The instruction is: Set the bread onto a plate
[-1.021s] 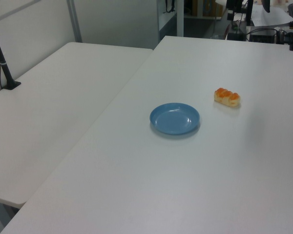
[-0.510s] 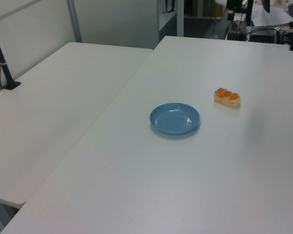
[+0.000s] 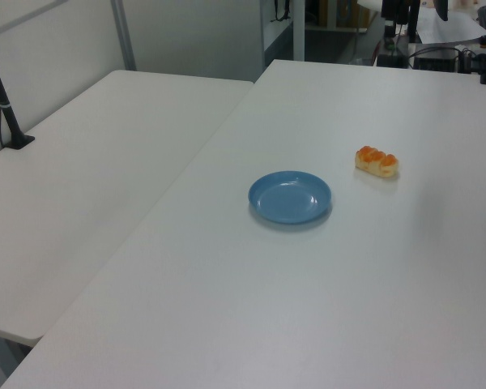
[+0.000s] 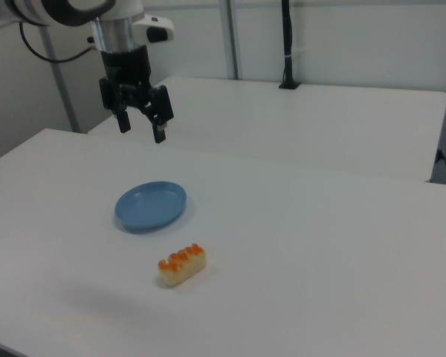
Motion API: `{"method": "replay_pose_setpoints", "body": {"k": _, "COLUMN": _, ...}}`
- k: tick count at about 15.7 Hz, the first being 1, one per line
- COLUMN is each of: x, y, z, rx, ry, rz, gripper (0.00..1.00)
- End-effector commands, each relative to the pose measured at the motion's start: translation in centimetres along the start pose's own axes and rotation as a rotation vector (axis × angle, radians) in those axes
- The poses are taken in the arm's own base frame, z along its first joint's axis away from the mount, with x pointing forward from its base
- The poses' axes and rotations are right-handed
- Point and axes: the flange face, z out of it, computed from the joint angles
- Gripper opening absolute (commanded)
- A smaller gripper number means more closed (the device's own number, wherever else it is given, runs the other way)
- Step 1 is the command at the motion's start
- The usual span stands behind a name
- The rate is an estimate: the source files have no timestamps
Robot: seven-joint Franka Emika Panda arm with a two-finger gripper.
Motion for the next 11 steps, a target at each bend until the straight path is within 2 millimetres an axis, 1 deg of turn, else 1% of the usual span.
{"method": "replay_pose_setpoints", "body": {"k": 1, "x": -0.6, "y": 0.1, "z": 2.6, "rx": 0.014, "ry": 0.03, "rz": 0.07, "gripper": 0.98}}
{"method": "replay_pose_setpoints", "body": {"k": 3, "x": -0.9, "y": 0.2, "z": 4.4, "rx": 0.02, "ry": 0.085, "rz": 0.105, "gripper": 1.0}}
{"method": "replay_pose_setpoints", "body": {"k": 5, "x": -0.8, "y": 0.2, "z": 5.8, "rx": 0.018, "ry": 0.084, "rz": 0.113, "gripper": 1.0}}
{"method": "replay_pose_setpoints", "body": {"k": 9, "x": -1.0, "y": 0.1, "z": 11.8, "rx": 0.013, "ry": 0.075, "rz": 0.114, "gripper": 1.0}}
{"method": "replay_pose_setpoints", "body": {"k": 11, "x": -0.9, "y": 0.0, "z": 14.3, "rx": 0.01, "ry": 0.085, "rz": 0.122, "gripper": 1.0}}
